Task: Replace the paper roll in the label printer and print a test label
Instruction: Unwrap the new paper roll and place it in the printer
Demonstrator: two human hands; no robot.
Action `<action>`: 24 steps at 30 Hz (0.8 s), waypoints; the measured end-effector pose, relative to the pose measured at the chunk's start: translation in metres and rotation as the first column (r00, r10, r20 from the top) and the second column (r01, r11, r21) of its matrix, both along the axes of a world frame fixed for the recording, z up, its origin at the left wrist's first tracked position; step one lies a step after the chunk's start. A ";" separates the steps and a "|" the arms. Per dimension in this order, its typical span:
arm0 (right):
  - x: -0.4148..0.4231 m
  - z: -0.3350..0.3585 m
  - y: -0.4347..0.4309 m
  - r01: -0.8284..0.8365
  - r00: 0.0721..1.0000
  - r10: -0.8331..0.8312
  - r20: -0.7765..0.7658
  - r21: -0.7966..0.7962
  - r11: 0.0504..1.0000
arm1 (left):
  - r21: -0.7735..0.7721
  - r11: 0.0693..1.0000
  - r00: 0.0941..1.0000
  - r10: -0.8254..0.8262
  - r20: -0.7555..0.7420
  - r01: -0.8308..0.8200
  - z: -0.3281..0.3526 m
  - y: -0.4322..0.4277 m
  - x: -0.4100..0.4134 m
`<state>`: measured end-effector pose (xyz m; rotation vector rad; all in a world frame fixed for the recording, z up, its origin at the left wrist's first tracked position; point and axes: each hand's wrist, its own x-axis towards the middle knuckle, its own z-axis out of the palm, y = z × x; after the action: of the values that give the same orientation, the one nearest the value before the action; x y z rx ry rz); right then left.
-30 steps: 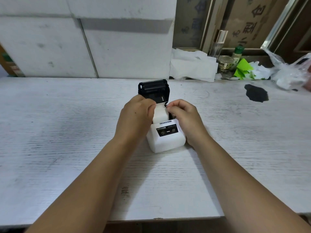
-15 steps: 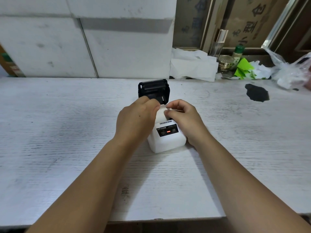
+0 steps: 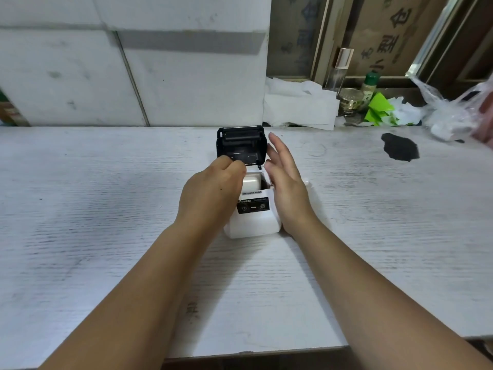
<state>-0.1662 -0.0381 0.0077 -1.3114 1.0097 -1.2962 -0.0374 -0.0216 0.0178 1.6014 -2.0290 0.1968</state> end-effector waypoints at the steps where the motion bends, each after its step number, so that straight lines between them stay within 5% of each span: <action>1: 0.001 -0.001 0.000 0.014 1.000 -0.015 -0.011 -0.023 1.000 | 0.002 1.000 1.000 -0.009 -0.022 0.009 0.001 -0.001 0.000; 6: 0.002 -0.007 -0.005 0.010 0.986 -0.030 -0.163 -0.126 0.992 | -0.011 0.996 0.983 -0.087 -0.164 0.086 0.002 0.001 0.004; 14: -0.004 -0.001 -0.006 0.017 0.980 -0.040 -0.197 -0.118 0.993 | 0.108 0.990 0.986 -0.071 -0.149 0.088 0.004 0.006 -0.002; 24: -0.004 -0.003 -0.009 0.067 0.989 -0.085 -0.124 -0.140 0.988 | -0.053 0.988 0.984 -0.139 0.111 0.145 0.001 0.008 -0.006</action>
<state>-0.1700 -0.0470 0.0042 -1.4891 1.0860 -1.3717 -0.0438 -0.0137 0.0188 1.4300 -2.1873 0.2944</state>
